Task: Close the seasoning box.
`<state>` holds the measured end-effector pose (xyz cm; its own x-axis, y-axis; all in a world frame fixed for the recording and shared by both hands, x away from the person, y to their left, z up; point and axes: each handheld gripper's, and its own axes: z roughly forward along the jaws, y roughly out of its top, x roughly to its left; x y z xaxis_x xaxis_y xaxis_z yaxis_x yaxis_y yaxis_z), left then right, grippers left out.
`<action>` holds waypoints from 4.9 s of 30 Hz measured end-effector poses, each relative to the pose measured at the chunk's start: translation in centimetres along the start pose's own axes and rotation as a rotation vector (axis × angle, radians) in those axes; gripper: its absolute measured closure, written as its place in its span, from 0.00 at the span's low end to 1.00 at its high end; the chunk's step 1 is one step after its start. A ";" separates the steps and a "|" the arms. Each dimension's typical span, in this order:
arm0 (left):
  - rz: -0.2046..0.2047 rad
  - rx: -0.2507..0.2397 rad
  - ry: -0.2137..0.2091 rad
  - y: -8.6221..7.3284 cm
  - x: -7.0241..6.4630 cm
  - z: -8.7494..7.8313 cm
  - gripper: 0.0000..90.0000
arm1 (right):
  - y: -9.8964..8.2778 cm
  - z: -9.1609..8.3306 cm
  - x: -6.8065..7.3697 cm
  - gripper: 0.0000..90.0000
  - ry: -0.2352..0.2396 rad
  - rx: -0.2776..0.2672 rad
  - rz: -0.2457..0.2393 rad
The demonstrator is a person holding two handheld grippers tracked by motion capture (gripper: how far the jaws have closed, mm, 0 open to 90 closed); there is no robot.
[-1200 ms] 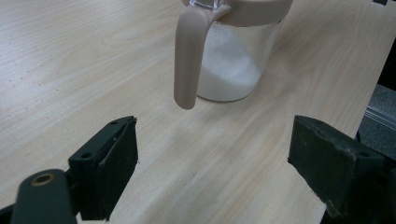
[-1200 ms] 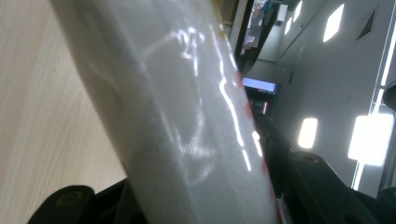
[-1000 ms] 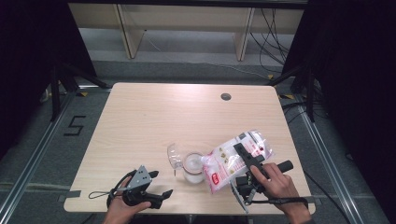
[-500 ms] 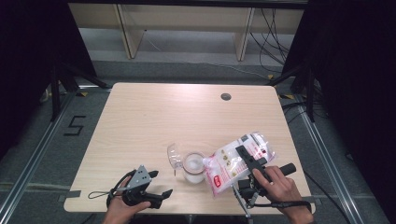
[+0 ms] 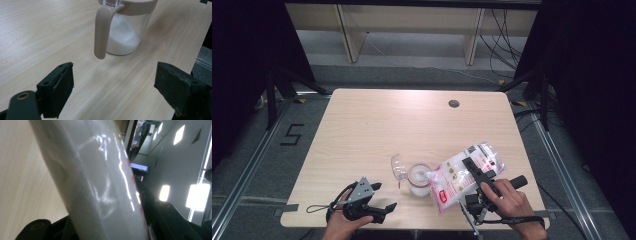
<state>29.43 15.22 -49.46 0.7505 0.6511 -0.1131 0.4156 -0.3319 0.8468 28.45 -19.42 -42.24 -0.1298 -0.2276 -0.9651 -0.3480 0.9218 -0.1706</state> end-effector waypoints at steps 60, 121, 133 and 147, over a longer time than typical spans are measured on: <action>0.004 -0.001 -0.003 0.0 0.0 0.0 0.17 | -0.2 0.5 0.1 0.75 0.001 -0.044 0.027; 0.002 -0.004 -0.010 0.0 0.0 0.0 0.19 | -0.6 1.1 0.6 0.77 0.070 -0.056 0.186; 0.021 -0.001 -0.007 0.1 0.1 -0.1 0.19 | -1.8 1.3 0.5 0.77 0.102 -0.104 0.292; 0.009 0.008 -0.007 0.0 0.1 -0.2 0.19 | -2.9 2.0 2.1 0.81 0.180 -0.161 0.579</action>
<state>29.45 15.42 -49.35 0.7577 0.6435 -0.1086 0.4125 -0.3433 0.8438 31.03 -21.92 -44.21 -0.4887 0.2320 -0.8410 -0.3082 0.8559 0.4153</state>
